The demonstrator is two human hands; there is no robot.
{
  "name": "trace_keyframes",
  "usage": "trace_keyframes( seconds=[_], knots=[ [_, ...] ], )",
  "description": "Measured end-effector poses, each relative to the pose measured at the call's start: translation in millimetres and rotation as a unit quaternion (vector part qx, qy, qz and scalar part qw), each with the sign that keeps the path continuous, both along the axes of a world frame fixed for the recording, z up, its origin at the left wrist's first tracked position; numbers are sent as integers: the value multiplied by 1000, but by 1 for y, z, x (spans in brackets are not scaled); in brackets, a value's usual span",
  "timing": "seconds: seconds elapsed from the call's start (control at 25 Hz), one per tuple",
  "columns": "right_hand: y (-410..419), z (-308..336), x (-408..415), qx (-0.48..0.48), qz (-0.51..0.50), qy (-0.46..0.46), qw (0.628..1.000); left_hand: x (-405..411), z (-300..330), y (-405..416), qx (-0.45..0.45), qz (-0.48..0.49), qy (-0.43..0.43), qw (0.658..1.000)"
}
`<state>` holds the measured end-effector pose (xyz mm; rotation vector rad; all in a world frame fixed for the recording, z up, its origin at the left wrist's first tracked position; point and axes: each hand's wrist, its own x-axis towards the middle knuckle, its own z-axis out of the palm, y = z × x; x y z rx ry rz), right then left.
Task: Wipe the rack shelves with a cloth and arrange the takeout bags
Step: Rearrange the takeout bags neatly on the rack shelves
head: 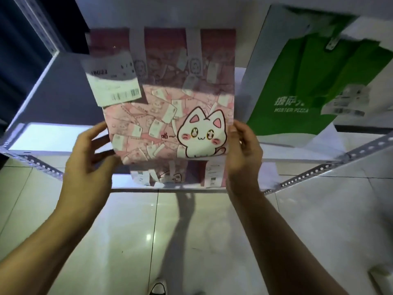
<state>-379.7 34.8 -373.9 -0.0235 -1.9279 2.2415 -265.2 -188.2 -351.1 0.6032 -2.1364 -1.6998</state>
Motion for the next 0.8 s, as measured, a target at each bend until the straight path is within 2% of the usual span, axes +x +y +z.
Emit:
trace_keyframes(
  seconds=[0.08,0.32,0.64,0.8],
  knots=[
    [-4,-8,-11,-17,17,-15,1000,-15,-11,-3,15,11,-1,1000],
    [-17,-28,-34,28,17,-67,997,-45,-34,-18,21,23,-4,1000],
    [-33,-42,-41,79,5,-80,994,-62,-48,-32,-8,8,-17,1000],
    [-32,-48,-36,74,-4,-74,994,-59,-46,-31,-9,0,-35,999]
  ],
)
